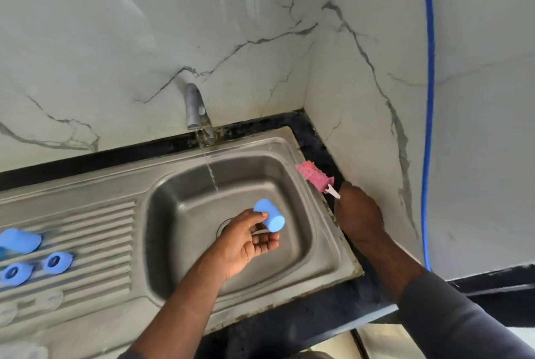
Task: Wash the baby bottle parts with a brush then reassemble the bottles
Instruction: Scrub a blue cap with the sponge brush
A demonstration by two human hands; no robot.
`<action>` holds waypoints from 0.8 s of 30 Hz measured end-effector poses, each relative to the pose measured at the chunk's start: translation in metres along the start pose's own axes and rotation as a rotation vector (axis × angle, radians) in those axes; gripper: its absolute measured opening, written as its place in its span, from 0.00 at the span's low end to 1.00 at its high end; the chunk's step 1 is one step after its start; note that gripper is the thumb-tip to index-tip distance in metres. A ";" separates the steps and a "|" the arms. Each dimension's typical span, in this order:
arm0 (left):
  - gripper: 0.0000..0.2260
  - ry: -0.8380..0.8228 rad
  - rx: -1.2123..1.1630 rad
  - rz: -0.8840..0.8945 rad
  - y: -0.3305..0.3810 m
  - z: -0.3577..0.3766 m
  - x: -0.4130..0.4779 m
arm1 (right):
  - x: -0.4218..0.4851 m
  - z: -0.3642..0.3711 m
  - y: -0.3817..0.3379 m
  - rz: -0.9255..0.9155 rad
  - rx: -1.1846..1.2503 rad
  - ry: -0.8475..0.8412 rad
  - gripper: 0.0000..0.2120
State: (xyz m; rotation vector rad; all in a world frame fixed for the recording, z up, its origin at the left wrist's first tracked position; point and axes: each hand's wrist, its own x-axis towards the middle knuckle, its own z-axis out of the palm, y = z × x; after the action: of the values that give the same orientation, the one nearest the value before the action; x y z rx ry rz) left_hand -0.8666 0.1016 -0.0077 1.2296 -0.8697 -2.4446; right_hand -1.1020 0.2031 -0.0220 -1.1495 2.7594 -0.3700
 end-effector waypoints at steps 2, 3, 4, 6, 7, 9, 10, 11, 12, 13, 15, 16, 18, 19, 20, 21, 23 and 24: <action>0.07 0.051 -0.164 0.038 0.006 -0.010 -0.005 | -0.001 -0.005 -0.017 -0.046 0.153 -0.066 0.04; 0.08 0.070 -0.256 0.044 0.009 -0.013 -0.006 | -0.005 -0.009 -0.025 -0.060 0.248 -0.087 0.04; 0.11 0.092 -0.349 0.049 0.013 -0.018 -0.008 | -0.009 -0.012 -0.038 -0.073 0.356 -0.102 0.04; 0.15 0.121 -0.480 0.062 0.020 -0.024 -0.011 | -0.022 -0.017 -0.061 -0.100 0.537 -0.127 0.05; 0.16 0.124 -0.525 0.080 0.023 -0.028 -0.014 | -0.031 -0.018 -0.074 -0.131 0.594 -0.129 0.06; 0.15 0.113 -0.571 0.114 0.028 -0.035 -0.020 | -0.047 -0.021 -0.098 -0.198 0.651 -0.104 0.07; 0.15 0.106 -0.584 0.125 0.030 -0.038 -0.022 | -0.054 -0.021 -0.108 -0.226 0.667 -0.090 0.07; 0.15 0.099 -0.592 0.132 0.032 -0.040 -0.024 | -0.061 -0.021 -0.117 -0.248 0.683 -0.078 0.08; 0.15 0.096 -0.597 0.138 0.033 -0.043 -0.027 | -0.067 -0.019 -0.125 -0.267 0.699 -0.070 0.08; 0.15 0.097 -0.594 0.139 0.034 -0.044 -0.030 | -0.072 -0.016 -0.132 -0.280 0.698 -0.066 0.07; 0.16 0.102 -0.583 0.136 0.036 -0.048 -0.036 | -0.081 -0.011 -0.142 -0.304 0.645 -0.044 0.07; 0.16 0.104 -0.581 0.134 0.036 -0.050 -0.039 | -0.084 -0.008 -0.144 -0.307 0.616 -0.030 0.07; 0.15 0.109 -0.585 0.136 0.036 -0.056 -0.044 | -0.087 -0.006 -0.152 -0.290 0.581 -0.010 0.08; 0.16 0.117 -0.585 0.138 0.035 -0.058 -0.046 | -0.087 -0.005 -0.155 -0.274 0.570 0.002 0.08; 0.16 0.132 -0.589 0.143 0.034 -0.060 -0.046 | -0.088 -0.004 -0.157 -0.264 0.558 0.012 0.09; 0.17 0.152 -0.595 0.152 0.033 -0.062 -0.046 | -0.089 -0.004 -0.160 -0.264 0.547 0.012 0.09; 0.16 0.191 -0.613 0.177 0.033 -0.067 -0.048 | -0.097 -0.001 -0.168 -0.297 0.543 0.003 0.09; 0.15 0.202 -0.621 0.187 0.035 -0.070 -0.048 | -0.101 0.000 -0.172 -0.318 0.542 0.006 0.09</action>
State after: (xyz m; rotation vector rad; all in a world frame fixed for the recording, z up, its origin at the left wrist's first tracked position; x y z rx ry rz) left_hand -0.7825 0.0702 0.0122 1.0676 -0.1326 -2.1423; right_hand -0.9141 0.1580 0.0278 -1.4073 2.2448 -1.0721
